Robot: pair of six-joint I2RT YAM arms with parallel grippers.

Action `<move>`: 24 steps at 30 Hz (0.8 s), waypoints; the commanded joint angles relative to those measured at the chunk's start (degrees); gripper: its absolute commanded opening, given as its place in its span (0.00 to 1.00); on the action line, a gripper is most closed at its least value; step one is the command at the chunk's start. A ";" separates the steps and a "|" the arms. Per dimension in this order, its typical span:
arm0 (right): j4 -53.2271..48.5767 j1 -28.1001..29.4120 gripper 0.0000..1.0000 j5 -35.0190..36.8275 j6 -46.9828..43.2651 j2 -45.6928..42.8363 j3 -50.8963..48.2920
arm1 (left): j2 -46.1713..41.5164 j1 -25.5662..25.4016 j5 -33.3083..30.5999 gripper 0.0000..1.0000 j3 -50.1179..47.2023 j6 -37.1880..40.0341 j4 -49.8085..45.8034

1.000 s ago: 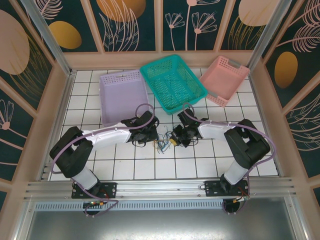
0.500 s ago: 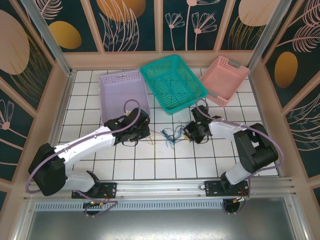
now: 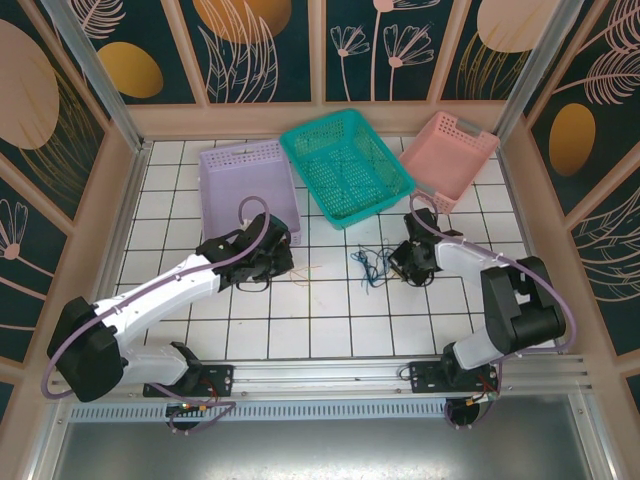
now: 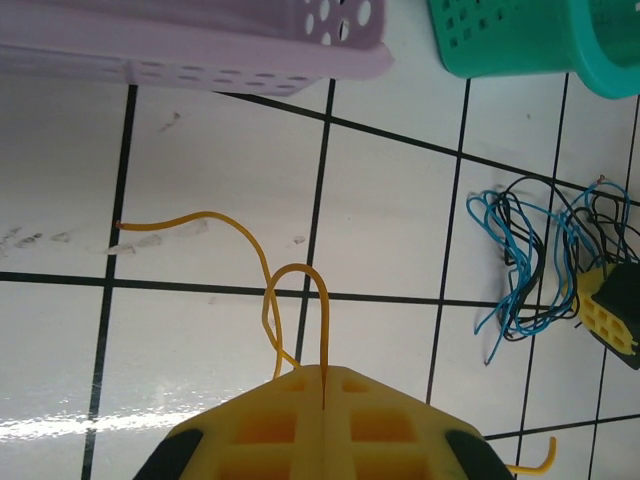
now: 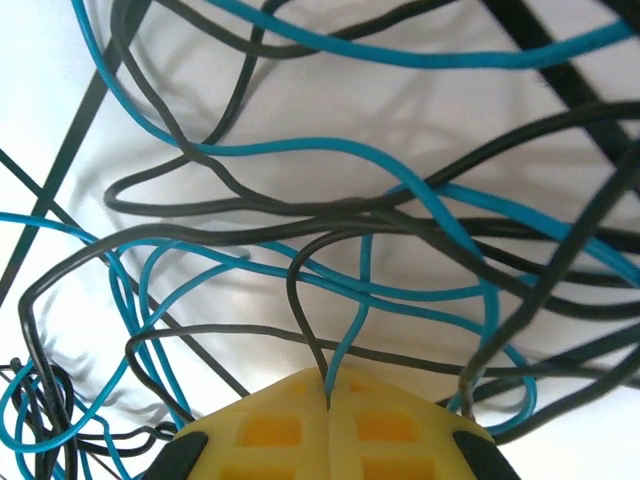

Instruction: Untangle the cables

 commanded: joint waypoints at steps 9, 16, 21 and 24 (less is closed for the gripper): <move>-7.41 4.39 0.51 1.52 -4.79 -13.86 8.62 | 1.03 0.13 4.64 0.00 1.20 1.43 7.38; -1.95 10.64 0.58 -10.15 12.66 -20.84 11.92 | 6.00 0.13 5.53 0.00 7.24 -6.52 9.19; 9.99 17.36 0.62 -11.55 28.05 -20.52 8.26 | 9.00 0.15 6.91 0.00 11.06 -12.14 10.02; 12.50 18.75 0.62 -9.89 30.90 -18.81 8.22 | 10.48 0.19 9.33 0.00 12.27 -13.68 11.49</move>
